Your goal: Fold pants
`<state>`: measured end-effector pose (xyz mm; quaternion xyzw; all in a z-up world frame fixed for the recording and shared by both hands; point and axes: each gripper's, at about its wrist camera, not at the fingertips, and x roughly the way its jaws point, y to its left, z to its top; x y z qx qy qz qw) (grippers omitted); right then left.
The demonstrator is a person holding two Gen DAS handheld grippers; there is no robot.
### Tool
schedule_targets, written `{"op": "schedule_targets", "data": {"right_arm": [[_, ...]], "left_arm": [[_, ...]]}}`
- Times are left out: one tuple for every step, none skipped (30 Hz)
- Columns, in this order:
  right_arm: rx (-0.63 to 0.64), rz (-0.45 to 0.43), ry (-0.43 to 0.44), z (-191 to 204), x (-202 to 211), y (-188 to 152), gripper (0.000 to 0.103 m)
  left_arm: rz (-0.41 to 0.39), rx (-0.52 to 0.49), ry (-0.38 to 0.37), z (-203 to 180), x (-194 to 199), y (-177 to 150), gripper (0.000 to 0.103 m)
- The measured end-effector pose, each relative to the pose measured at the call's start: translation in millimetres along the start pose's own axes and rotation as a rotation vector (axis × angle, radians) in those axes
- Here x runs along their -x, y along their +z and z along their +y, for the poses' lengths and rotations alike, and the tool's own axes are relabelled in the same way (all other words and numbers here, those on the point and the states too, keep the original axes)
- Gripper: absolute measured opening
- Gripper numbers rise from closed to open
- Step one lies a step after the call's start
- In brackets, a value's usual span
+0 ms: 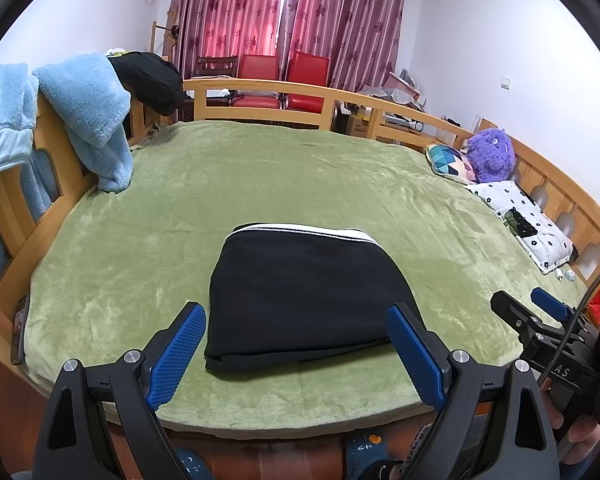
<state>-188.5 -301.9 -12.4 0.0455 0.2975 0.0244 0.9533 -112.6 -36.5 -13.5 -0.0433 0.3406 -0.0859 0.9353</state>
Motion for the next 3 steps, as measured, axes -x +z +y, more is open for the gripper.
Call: {"op": "schedule_targets", "data": {"right_arm": [[0.002,-0.007,0.002,0.3,1.2,0.4,0.103],[0.003,-0.010,0.006,0.6,1.3,0.7,0.103],[0.004,-0.012,0.011,0.9,0.7,0.5,0.103]], "left_arm": [[0.000,0.005,0.001,-2.2,0.6,-1.1,0.092],[0.000,0.008,-0.001,-3.4,0.6,-1.5,0.092],[-0.004,0.011,-0.002,-6.7,1.6,-3.0,0.092]]}}
